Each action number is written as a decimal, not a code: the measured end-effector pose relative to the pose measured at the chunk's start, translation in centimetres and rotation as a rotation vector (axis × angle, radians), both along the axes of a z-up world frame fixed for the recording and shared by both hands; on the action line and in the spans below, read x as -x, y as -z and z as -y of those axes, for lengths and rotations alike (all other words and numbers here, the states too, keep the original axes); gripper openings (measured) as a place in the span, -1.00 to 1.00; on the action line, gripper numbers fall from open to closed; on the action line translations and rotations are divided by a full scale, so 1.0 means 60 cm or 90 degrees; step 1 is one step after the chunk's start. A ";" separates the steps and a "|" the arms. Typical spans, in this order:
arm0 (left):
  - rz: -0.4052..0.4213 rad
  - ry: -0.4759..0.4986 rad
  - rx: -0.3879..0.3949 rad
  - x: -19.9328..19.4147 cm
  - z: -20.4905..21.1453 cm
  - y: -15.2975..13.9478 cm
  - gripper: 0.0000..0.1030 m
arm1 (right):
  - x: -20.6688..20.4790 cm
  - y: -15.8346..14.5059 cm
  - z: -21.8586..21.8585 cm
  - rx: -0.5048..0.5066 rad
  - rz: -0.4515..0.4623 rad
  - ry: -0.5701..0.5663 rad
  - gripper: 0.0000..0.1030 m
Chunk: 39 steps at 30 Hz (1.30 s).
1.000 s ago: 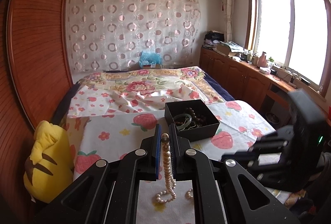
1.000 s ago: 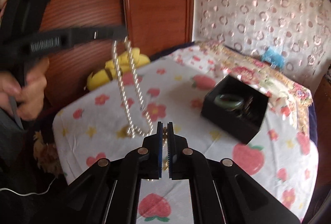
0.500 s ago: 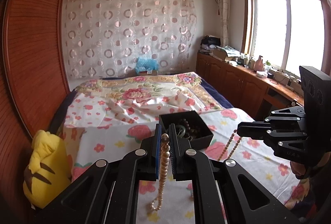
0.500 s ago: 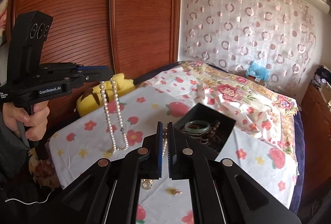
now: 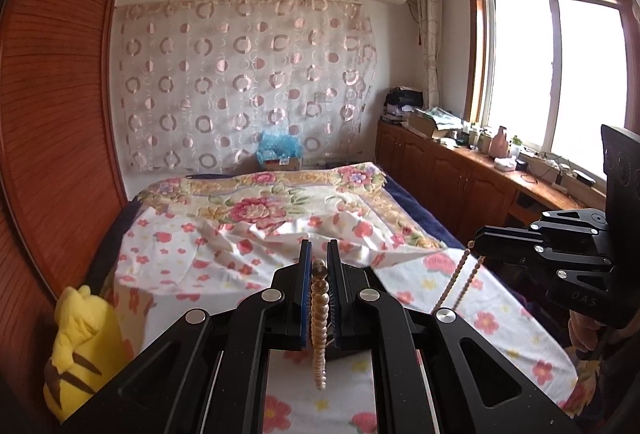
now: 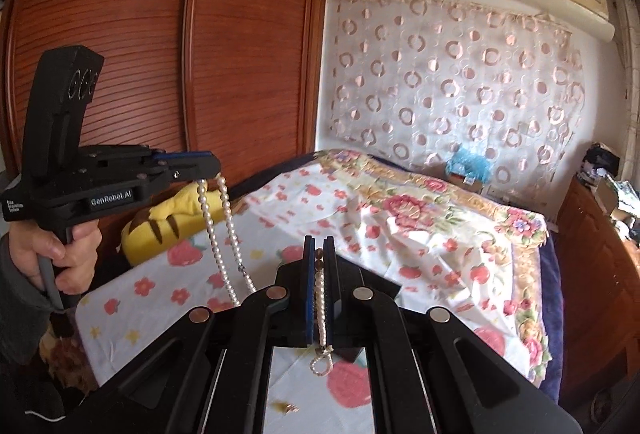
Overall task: Organize jewelry
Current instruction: 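Carry the pearls with the left tool to the box while the right tool carries the gold chain there, then lower both held pieces into the box and open both tools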
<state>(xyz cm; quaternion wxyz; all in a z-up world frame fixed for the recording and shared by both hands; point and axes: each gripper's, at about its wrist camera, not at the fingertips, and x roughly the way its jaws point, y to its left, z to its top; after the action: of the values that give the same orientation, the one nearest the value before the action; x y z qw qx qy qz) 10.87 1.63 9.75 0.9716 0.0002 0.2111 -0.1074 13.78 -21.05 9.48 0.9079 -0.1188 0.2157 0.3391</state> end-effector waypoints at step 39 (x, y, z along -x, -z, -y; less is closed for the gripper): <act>-0.135 0.008 -0.026 -0.232 0.054 0.142 -0.84 | -0.204 0.208 -0.021 0.031 -0.154 0.016 -0.88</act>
<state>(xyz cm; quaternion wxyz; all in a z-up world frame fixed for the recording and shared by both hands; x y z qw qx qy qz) 24.78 -1.61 1.21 0.9429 0.0097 0.3148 -0.1083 26.01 -19.80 -2.99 0.8763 -0.0966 0.3337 0.3338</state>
